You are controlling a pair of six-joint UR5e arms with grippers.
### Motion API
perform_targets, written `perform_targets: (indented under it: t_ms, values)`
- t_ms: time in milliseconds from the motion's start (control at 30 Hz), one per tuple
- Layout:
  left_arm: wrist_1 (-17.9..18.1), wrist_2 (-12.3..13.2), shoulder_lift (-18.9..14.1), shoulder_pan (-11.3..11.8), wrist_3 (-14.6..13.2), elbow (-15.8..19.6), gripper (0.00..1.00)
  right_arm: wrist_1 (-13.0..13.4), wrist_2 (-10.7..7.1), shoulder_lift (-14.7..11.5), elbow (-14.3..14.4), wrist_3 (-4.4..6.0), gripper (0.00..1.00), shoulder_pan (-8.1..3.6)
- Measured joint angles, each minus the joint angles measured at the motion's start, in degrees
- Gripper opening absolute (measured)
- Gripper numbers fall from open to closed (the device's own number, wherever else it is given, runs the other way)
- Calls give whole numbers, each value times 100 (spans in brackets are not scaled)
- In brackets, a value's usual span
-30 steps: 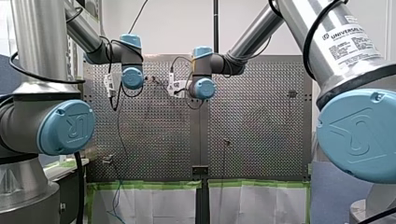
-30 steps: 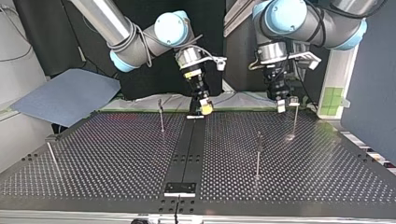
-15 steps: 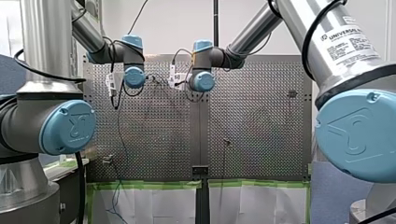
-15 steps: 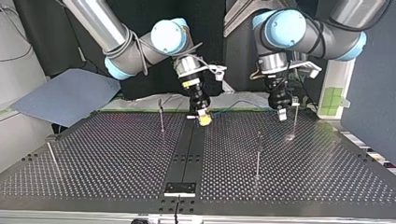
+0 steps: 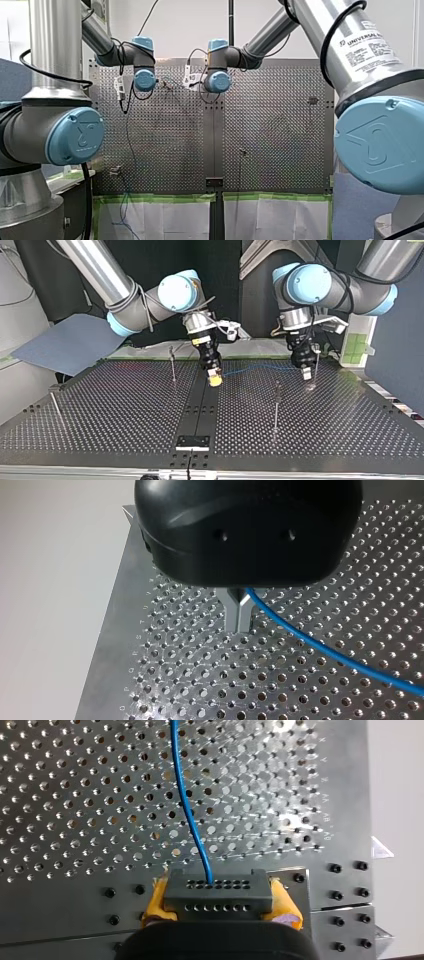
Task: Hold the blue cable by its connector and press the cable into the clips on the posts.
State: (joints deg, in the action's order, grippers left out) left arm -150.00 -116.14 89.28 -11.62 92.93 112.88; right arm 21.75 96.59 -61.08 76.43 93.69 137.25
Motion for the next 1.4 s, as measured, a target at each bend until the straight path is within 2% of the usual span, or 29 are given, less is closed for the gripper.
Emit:
perform_targets:
  t_ms: [233, 533, 767, 1233, 1400]
  values:
    - [-154, 193, 245, 48, 0, -292, 0, -205, -4, 190, -342, 2, 0, -54]
    - [-263, 278, 303, 98, 40, -570, 0, -385, -8, 315, -680, 2, 0, -94]
    - [-274, 313, 476, 90, 49, -595, 0, -398, -30, 364, -713, 2, 0, -165]
    - [-60, 315, 552, 135, 48, -595, 0, -381, -100, 577, -728, -2, 0, -178]
    - [-39, 374, 693, 186, 42, -598, 0, -381, -111, 594, -738, 0, 0, -195]
